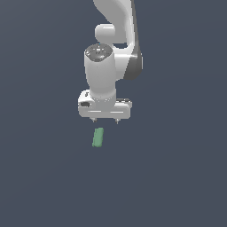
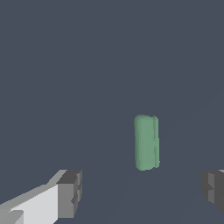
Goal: Pick up the object and move it to a goal position.
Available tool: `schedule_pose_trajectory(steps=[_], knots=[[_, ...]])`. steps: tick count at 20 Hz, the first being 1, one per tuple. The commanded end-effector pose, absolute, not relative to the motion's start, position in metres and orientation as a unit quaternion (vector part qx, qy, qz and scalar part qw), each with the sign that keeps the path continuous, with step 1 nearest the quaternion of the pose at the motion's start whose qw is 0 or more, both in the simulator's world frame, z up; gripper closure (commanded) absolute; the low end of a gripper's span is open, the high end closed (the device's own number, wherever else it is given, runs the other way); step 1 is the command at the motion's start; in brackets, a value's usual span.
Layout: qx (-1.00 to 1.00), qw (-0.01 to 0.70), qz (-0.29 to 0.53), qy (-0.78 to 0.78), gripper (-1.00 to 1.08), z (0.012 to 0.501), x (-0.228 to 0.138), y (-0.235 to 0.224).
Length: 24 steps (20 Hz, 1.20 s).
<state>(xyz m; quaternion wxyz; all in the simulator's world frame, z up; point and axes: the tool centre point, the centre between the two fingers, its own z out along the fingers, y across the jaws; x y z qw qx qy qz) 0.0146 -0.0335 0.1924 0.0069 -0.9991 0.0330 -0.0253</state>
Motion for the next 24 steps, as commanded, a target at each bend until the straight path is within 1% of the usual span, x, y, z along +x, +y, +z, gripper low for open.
schedule_pose_trajectory(steps=[1, 8, 13, 19, 24], knots=[[-0.999, 0.007, -0.025, 0.033, -1.00, 0.192, 0.015, -0.033], [-0.998, 0.011, -0.038, 0.042, -1.00, 0.205, 0.020, -0.038], [-0.999, 0.011, -0.033, 0.041, -1.00, 0.201, 0.020, -0.039], [-0.999, 0.016, -0.011, 0.042, -1.00, 0.182, 0.022, -0.046], [-0.999, 0.026, 0.022, 0.043, -1.00, 0.152, 0.022, -0.057]])
